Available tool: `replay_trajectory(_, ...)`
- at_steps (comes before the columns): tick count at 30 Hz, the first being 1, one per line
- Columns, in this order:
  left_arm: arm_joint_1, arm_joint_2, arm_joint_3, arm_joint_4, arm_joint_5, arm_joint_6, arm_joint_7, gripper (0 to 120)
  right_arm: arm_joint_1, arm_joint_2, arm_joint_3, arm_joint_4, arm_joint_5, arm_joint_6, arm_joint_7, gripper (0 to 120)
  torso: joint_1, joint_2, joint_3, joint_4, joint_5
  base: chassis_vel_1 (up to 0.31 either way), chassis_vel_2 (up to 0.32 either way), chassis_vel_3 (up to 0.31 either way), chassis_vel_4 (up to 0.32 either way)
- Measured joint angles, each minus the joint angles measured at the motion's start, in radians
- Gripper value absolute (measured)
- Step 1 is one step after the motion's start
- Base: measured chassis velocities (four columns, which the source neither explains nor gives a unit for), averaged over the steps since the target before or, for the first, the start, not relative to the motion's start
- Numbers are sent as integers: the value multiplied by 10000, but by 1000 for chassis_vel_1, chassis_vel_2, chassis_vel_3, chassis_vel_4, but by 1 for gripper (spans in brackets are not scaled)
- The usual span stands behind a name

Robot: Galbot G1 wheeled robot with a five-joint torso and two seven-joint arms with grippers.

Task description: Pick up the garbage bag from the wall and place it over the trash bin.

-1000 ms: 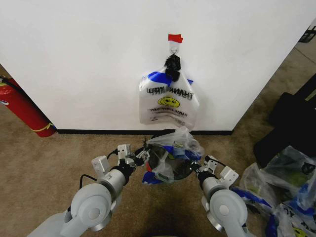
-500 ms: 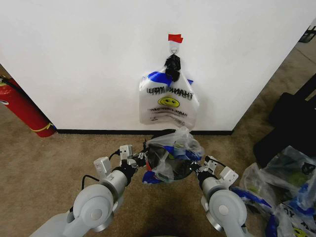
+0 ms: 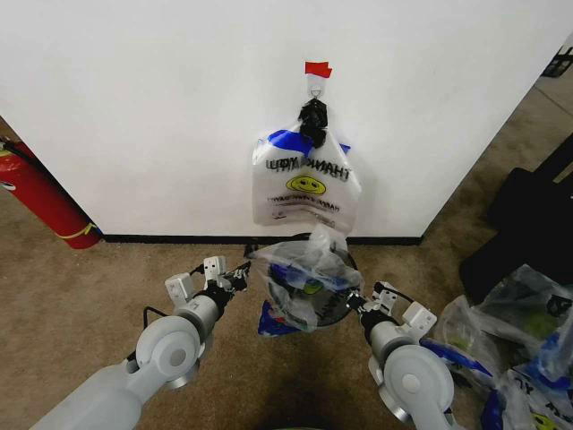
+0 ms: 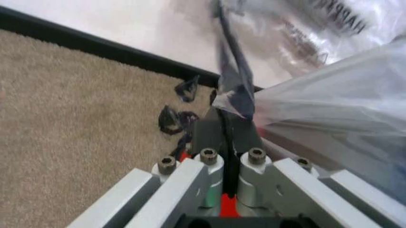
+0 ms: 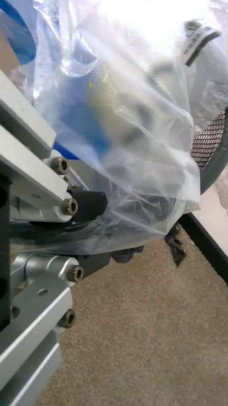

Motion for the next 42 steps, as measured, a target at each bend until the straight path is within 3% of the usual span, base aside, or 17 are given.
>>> replay_trajectory(7, -389, -170, 354, 656, 265, -234, 558, 0, -58, -6, -22, 23, 7, -68, -36, 0, 0, 0, 0, -3, 1, 0, 0, 0, 0)
replay_trajectory(13, -14, 60, -73, 183, 249, 186, 434, 6, -59, -2, 14, -25, -29, -64, -41, 0, 0, 0, -1, -2, 3, 0, 0, 0, 0)
replay_trajectory(19, 819, 679, -1182, -928, 564, 577, 70, 32, 50, -23, 57, -133, -32, -49, -14, 0, 0, 0, -1, -1, 1, 0, 0, 0, 0)
replay_trajectory(20, 819, 679, -1182, -928, 564, 577, 70, 32, 50, -23, 57, -133, -32, -49, -14, 0, 0, 0, -1, -1, 1, 0, 0, 0, 0)
replay_trajectory(24, 1222, 1054, -1724, -2073, 1647, 585, -41, 50, 142, -21, 62, -217, -30, -45, 43, 0, 0, 0, -1, 0, 4, 0, 0, 0, 0)
replay_trajectory(27, 1301, 1212, -1503, -2783, 2325, 639, -55, 58, 141, -26, 72, -233, -41, -45, 52, 0, 0, 0, -2, -1, 2, 0, 0, 0, 0)
replay_trajectory(29, 1201, 1403, -788, -3588, 3301, 900, -12, 67, 139, -37, 90, -234, -55, -44, 69, 0, 0, 0, -2, -1, 3, 0, 0, 0, 0)
replay_trajectory(32, 828, 1569, 96, -4074, 4454, 1434, 575, 78, 141, -57, 113, -222, -58, -44, 136, 0, -1, 1, -2, -1, 2, 0, 0, 0, 0)
replay_trajectory(37, -219, 1886, 920, -3870, 5469, 2292, 1375, 94, 116, -51, 76, -218, -102, -49, 163, 0, -1, 2, -1, -6, 0, 0, 0, 0, 0)
replay_trajectory(42, -469, 2296, 1093, -3609, 5518, 2917, 1504, 97, 337, -137, -235, -400, -53, -88, 172, 0, -1, 2, 0, 3, 1, 0, 0, 0, 0)
